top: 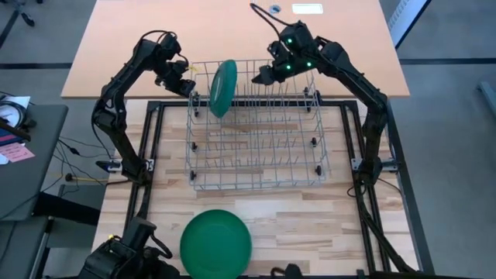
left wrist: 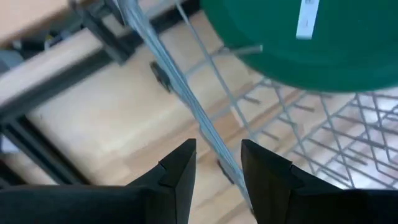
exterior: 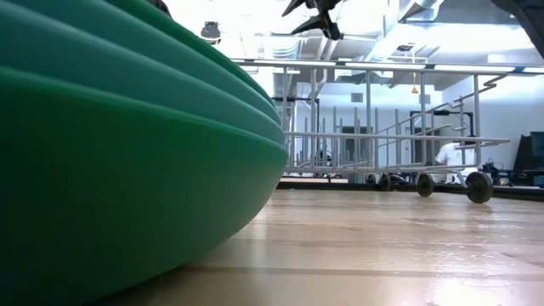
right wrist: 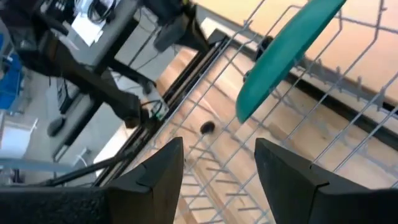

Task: Sort dishes
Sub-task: Put the green plate in the dish rack

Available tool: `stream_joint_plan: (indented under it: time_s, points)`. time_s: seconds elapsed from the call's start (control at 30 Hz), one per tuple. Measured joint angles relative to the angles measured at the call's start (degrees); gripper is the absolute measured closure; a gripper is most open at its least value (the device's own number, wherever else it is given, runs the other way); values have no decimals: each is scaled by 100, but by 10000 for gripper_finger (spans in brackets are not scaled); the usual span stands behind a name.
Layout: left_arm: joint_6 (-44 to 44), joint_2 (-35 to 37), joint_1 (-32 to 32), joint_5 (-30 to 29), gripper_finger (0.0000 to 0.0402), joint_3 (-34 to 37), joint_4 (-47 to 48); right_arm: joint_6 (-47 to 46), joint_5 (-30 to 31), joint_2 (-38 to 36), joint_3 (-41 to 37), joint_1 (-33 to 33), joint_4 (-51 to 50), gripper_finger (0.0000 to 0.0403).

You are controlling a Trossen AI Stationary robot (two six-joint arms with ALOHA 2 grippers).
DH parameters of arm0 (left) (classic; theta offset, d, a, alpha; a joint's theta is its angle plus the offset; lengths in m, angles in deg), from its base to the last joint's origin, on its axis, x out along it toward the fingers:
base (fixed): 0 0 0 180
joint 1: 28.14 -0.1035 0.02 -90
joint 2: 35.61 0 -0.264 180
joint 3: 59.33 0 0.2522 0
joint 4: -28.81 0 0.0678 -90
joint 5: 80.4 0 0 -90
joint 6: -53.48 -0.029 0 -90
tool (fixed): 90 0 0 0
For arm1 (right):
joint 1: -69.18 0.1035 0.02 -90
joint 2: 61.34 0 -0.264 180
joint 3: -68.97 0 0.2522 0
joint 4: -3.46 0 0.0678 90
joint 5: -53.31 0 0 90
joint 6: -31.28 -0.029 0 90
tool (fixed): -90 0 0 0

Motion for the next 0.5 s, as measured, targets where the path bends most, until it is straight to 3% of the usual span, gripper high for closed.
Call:
stream_joint_plan:
  time_s: [0.33,0.5]
  points:
    - [-113,4,-239,-13,279,1064,-936,76,22,-85,-2,156,-877,200]
    - [114,-5,-237,54,279,1150,-1156,74,24,-260,-2,137,-888,200]
